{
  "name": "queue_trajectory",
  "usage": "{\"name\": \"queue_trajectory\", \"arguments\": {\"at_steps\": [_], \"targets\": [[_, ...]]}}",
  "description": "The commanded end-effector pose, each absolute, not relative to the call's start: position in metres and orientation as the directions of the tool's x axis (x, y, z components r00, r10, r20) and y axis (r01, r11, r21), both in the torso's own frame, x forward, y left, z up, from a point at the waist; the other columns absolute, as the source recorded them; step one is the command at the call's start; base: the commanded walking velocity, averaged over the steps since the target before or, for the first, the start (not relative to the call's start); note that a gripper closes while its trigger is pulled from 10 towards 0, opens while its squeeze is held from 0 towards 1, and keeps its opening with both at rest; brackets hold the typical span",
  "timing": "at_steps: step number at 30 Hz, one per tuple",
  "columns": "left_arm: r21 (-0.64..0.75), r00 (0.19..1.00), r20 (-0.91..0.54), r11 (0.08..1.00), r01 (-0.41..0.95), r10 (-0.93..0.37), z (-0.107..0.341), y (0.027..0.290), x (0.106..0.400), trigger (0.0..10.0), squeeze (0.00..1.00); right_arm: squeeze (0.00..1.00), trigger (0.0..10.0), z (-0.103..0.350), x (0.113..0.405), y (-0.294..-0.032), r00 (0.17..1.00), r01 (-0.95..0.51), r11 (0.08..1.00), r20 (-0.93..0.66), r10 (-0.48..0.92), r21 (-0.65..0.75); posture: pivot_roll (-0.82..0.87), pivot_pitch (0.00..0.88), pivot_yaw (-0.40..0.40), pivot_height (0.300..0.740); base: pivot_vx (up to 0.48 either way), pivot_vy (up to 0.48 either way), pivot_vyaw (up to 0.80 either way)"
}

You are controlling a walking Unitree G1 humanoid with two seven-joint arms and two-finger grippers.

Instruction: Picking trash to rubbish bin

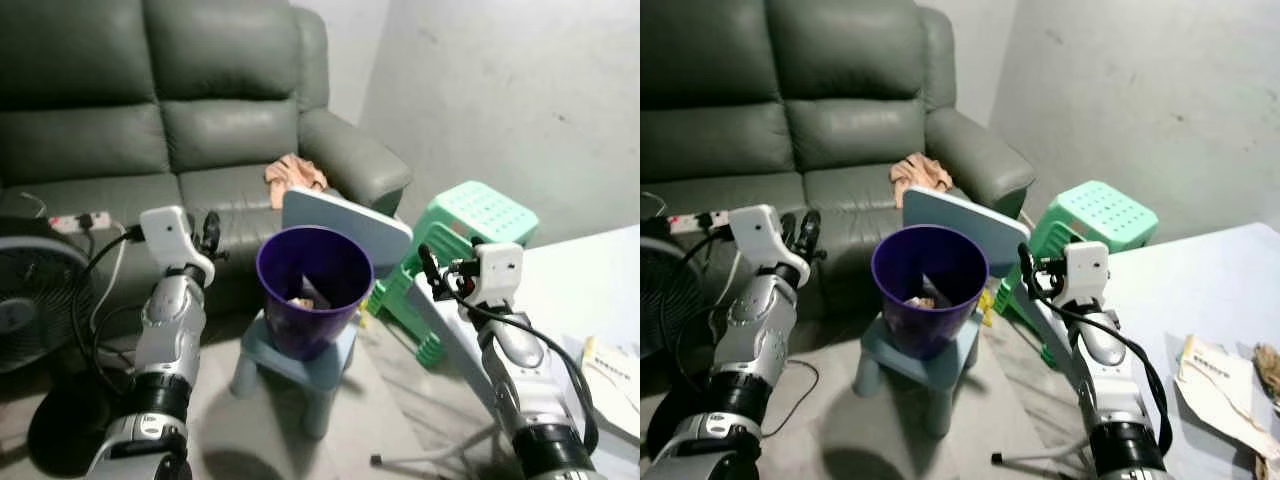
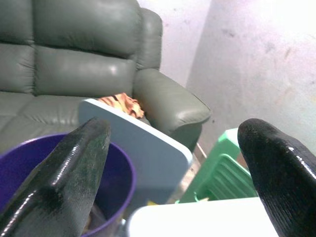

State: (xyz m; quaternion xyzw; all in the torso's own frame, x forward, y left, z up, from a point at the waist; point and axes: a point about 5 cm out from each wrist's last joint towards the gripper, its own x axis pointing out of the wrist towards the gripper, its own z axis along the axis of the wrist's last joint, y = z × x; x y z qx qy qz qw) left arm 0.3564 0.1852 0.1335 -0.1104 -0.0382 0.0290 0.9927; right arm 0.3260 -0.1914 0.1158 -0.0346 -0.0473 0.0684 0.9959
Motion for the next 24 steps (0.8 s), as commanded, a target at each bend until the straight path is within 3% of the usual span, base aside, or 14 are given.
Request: {"name": "queue_trajectory", "arguments": {"at_steps": [1, 24], "targets": [[-0.238, 0.996, 0.062, 0.971, -0.041, 0.057, 0.1361, 0.1795, 0.3593, 10.0, 0.0, 0.0, 10.0, 0.119, 0.3277, -0.1951, 0.987, -0.121, 0.989, 0.092, 0.128, -0.083, 0.06, 0.0, -0.141, 0.74, 0.0, 0.0, -0.77], [-0.223, 0.997, 0.049, 0.974, -0.048, 0.06, 0.137, 0.179, 0.3579, 10.0, 0.0, 0.0, 10.0, 0.1164, 0.3279, -0.1899, 0.988, -0.118, 0.991, 0.089, 0.124, -0.069, 0.07, 0.0, -0.13, 0.74, 0.0, 0.0, -0.77]]}}
